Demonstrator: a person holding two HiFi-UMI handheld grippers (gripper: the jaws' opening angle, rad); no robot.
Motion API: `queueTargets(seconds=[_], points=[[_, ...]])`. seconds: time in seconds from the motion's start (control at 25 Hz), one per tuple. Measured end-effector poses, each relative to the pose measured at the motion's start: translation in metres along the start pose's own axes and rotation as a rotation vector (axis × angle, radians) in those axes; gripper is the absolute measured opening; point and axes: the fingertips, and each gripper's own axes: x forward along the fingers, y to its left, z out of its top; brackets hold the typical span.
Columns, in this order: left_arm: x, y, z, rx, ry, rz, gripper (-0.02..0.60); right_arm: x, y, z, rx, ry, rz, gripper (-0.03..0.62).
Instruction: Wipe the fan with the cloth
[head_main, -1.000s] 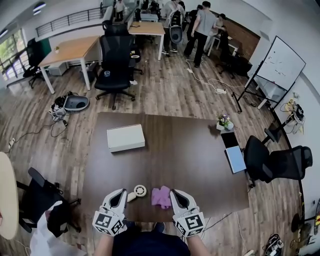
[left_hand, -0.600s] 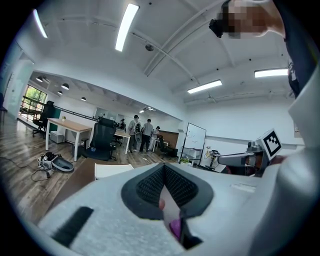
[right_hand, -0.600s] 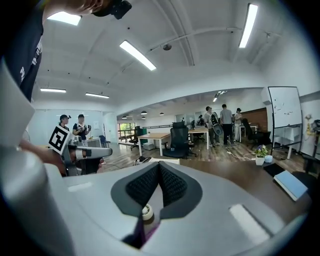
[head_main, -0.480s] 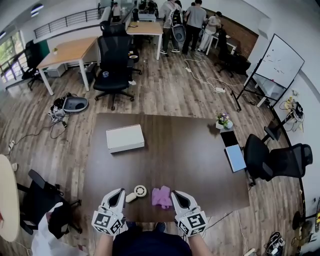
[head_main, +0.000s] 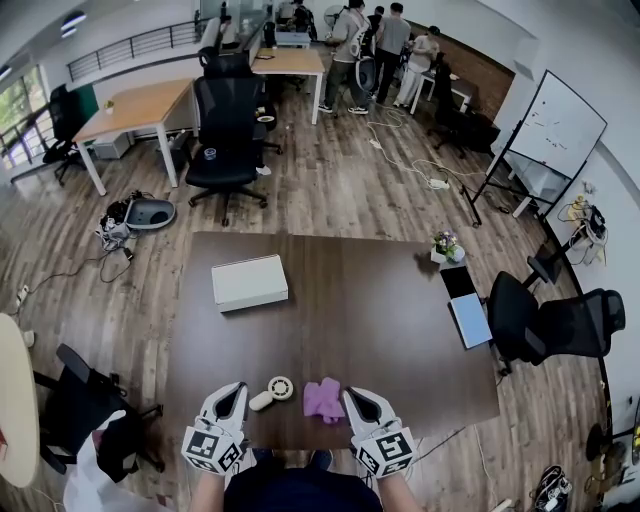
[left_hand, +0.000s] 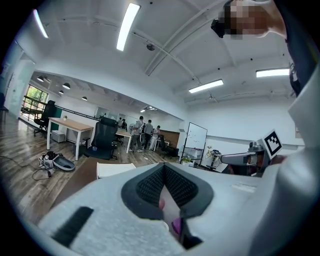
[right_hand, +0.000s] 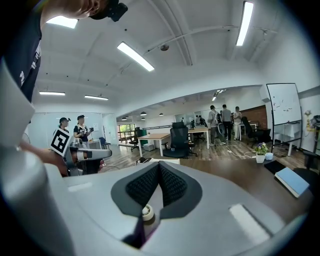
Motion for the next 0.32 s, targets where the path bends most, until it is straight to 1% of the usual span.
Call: queueTargets(seconds=[0.2, 0.32], points=[[0.0024, -0.0008, -0.0029, -0.010, 0.007, -0.006, -0.005, 0.0026, -0.0016, -0.0014, 0.002, 0.007, 0.004, 0.011], [0.0031, -0.0013, -0.0026, -0.033, 0.008, -0.012, -0.005, 0.0035, -0.0023, -0.0028, 0.006, 0.010, 0.004, 0.009]])
